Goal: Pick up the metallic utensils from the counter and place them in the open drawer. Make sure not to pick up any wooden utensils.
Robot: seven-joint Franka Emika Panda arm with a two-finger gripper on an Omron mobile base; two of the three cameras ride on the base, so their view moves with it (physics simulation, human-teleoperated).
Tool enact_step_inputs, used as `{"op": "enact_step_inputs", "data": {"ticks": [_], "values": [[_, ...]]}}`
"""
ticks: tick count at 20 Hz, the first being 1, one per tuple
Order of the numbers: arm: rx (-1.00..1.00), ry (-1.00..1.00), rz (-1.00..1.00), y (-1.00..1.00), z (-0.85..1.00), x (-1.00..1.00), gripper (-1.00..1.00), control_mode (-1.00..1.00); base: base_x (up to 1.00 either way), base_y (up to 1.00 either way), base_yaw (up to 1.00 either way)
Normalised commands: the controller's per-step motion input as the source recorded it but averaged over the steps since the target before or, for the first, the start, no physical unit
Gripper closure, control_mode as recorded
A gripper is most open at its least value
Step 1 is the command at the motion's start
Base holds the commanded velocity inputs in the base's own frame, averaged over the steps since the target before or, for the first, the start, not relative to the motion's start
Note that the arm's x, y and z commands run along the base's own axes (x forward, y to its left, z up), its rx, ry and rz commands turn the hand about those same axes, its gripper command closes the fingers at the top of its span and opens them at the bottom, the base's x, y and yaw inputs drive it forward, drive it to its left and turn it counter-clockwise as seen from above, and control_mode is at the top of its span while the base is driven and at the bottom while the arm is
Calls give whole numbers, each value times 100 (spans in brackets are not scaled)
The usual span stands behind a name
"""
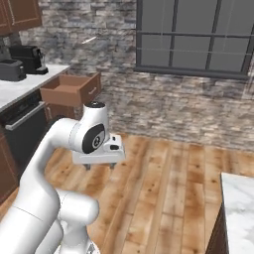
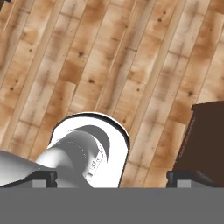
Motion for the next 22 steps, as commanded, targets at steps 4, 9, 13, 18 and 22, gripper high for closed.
{"op": "enact_step_inputs", "data": {"ticks": [4,9,13,18,22], "values": [[0,0,0,0,0,0,-100,100,-100,0,0],[0,0,0,0,0,0,-100,100,-100,0,0],[0,0,0,0,0,0,-100,100,-100,0,0],[0,0,0,0,0,0,-100,100,-100,0,0],[0,0,0,0,0,0,-100,100,-100,0,0]]}}
